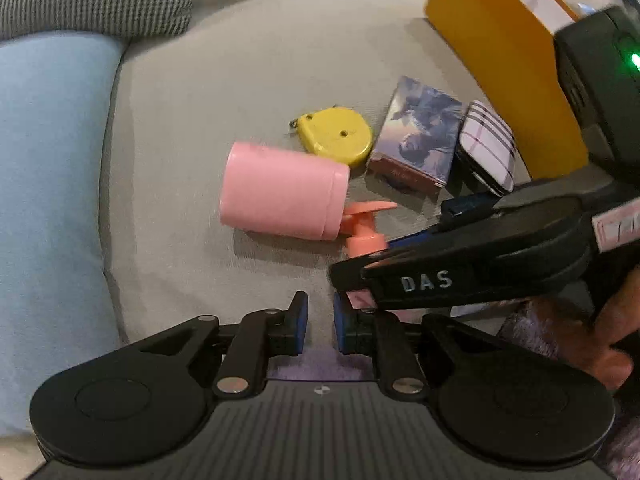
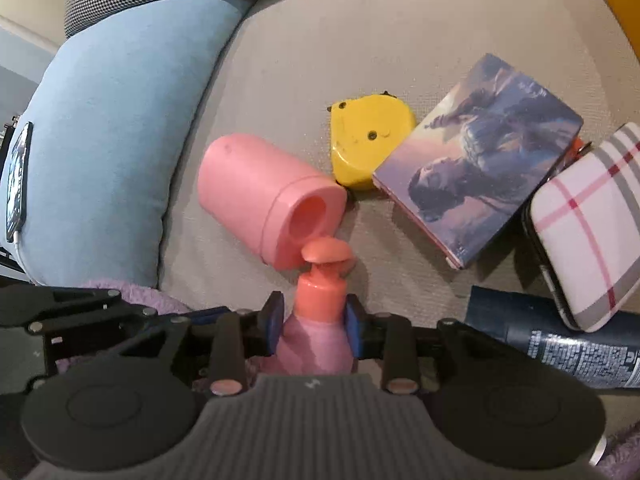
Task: Organize rigid objects
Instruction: 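Grasp the pink spouted cup with the left tool while the right tool holds the pump bottle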
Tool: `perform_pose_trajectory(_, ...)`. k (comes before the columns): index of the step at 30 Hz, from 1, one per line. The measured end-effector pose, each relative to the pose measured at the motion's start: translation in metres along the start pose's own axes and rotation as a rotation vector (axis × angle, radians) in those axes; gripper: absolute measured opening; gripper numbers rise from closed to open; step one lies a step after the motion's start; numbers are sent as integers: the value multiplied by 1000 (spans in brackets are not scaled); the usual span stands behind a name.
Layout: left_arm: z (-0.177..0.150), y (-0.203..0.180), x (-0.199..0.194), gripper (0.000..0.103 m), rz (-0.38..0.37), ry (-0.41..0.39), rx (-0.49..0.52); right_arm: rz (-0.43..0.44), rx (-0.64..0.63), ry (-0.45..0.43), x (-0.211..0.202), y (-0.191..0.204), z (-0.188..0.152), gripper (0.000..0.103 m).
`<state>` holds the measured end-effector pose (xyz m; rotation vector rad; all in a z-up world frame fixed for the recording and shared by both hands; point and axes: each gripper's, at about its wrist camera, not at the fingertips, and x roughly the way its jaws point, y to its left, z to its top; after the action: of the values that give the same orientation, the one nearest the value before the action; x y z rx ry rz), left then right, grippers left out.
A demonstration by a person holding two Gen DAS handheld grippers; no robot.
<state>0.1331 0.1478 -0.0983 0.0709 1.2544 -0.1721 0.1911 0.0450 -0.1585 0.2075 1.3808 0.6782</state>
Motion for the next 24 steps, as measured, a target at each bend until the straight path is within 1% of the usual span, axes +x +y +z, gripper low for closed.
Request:
perform_pose_trajectory(2, 0, -5, -5, 19, 24, -22, 77, -25, -11, -11, -8, 0, -2, 32)
perform_pose_trajectory(4, 2, -10, -9, 23, 65, -41, 166, -51, -40, -44, -18, 2, -2, 32)
perform_pose_trajectory(7, 3, -24, -12, 35, 150, -72, 342, -53, -41, -87, -31, 2, 1, 31)
perform_pose_trajectory(8, 3, -29, -12, 42, 177, -79, 404, -49, -38, -95, -35, 1, 3, 30)
perform_pose_trajectory(9, 3, -34, -12, 46, 203, -85, 471, -46, -36, -101, -37, 1, 5, 30)
perform_pose_trajectory(10, 2, -40, -12, 47, 231, -92, 540, -46, -35, -105, -39, 1, 6, 30)
perform_pose_trajectory(12, 0, -47, -9, 55, 283, -88, 660, -49, -37, -112, -41, 0, 7, 30)
perform_pose_trajectory(17, -10, -64, 8, 60, 412, -88, 971, -52, -67, -124, -47, 1, 6, 28)
perform_pose_trajectory(20, -12, -71, 15, 63, 431, -82, 1098, -48, -62, -122, -49, 0, 7, 28)
perform_pose_trajectory(22, -12, -75, 21, 64, 423, -70, 1167, -47, -61, -123, -50, -1, 7, 27)
perform_pose_trajectory(23, -11, -77, 23, 67, 414, -58, 1195, -47, -64, -123, -50, -1, 7, 27)
perform_pose_trajectory(24, -10, -79, 25, 67, 402, -44, 1220, -46, -68, -123, -50, -1, 7, 28)
